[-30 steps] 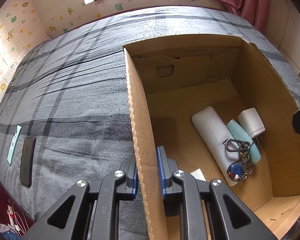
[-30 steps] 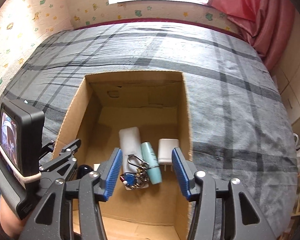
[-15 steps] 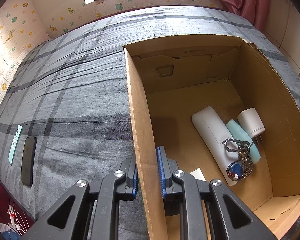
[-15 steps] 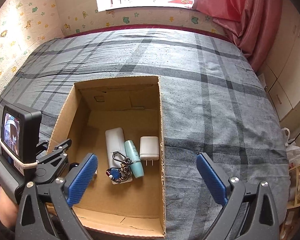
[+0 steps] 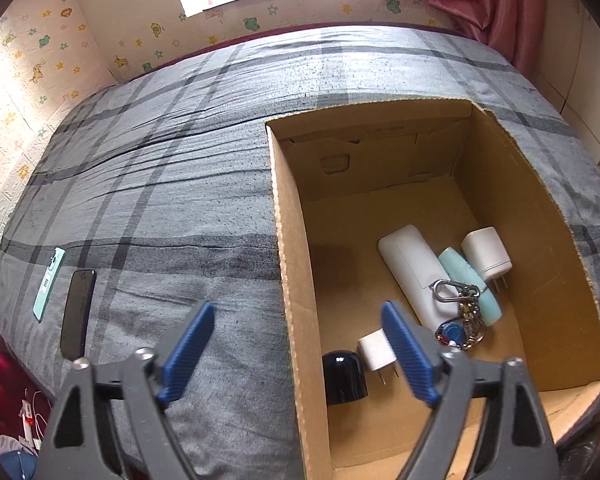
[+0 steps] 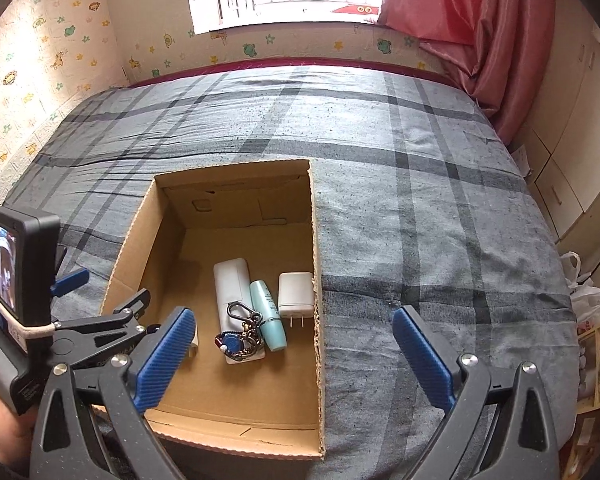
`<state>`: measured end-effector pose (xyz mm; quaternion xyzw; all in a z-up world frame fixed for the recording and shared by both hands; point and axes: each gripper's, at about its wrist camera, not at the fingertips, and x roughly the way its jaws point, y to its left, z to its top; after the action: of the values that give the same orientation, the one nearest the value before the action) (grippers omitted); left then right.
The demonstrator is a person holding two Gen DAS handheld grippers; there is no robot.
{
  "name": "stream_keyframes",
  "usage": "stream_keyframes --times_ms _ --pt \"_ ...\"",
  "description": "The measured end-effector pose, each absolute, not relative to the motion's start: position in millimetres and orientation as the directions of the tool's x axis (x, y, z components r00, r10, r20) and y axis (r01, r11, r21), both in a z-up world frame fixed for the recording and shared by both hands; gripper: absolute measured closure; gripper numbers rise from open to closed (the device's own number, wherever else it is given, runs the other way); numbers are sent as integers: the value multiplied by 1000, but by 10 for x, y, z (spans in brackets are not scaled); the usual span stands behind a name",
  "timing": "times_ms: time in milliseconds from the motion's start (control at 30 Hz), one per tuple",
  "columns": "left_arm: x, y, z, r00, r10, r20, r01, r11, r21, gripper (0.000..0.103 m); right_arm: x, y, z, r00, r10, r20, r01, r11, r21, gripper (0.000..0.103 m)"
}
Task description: Organize rigid objects
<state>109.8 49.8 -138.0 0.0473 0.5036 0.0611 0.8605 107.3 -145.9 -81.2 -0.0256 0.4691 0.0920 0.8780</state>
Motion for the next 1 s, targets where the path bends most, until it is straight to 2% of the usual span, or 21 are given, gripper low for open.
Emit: stream_keyframes --times_ms 67,100,133,733,1000 --pt "1047 484 -1314 488 145 -861 -55 989 135 7 1039 -1479 -776 551 134 -823 -182 983 38 2" --pt "1020 478 -1286 489 145 -860 -56 989 135 1 1017 -1491 -759 553 134 -822 -182 983 37 2" --pt "986 473 -1254 493 149 -857 -61 989 136 0 997 -1498 -743 555 132 -822 -182 983 35 2" --pt "272 148 -462 589 147 -795 -52 988 144 0 480 -1605 -304 587 126 -799 -214 977 -4 2" --pt "57 5 -365 600 106 -793 -5 992 128 0 292 -1703 -181 612 124 -781 -202 979 -3 2"
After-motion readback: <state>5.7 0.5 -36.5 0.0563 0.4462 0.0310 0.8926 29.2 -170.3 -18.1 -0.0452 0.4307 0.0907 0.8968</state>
